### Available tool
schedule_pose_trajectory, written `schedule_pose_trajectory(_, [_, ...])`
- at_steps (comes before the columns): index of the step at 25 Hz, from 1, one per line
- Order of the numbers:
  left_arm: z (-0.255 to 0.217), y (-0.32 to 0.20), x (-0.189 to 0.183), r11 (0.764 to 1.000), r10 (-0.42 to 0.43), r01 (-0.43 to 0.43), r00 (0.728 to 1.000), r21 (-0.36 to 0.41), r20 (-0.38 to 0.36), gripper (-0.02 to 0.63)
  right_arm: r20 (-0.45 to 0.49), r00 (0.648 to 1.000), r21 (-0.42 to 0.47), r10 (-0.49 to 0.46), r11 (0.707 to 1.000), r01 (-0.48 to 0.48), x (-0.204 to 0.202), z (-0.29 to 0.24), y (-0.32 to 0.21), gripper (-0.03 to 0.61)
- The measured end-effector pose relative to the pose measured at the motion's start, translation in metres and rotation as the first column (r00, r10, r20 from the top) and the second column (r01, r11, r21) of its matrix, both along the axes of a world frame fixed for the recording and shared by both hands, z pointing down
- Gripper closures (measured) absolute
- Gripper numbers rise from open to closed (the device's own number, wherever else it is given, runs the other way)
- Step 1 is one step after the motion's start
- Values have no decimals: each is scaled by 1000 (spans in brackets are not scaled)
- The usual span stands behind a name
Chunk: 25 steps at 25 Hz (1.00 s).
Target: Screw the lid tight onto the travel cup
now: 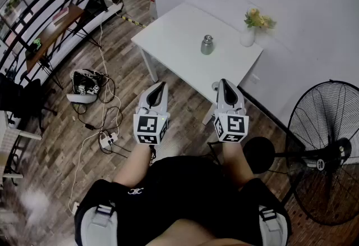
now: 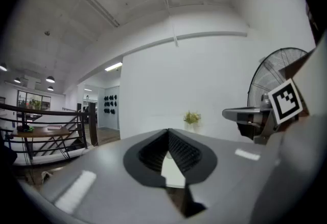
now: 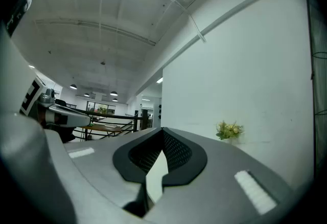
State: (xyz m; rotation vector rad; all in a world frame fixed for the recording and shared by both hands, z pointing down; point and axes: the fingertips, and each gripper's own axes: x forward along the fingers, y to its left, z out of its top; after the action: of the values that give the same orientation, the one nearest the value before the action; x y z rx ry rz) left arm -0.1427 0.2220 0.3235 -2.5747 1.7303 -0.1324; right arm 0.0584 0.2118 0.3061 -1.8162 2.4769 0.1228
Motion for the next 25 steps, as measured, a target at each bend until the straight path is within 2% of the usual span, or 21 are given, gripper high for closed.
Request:
schedule_pose_trajectory(11, [5,7,-15,1000,18,-18,1000,-14,-5,560,25,998,19,52,998,-52,-12,-5,11,577])
schedule_pose_trajectory(19, [15,13,-42,996,81,-81,997,-28,-7,560,14,994,26,113,993,-113,-40,-7,24,577])
schedule_pose_trajectory(25, [19,10,-54,994,108,-108,994,-34,-10,560,26,987,11,161,987,-162,-43,-1,32,577])
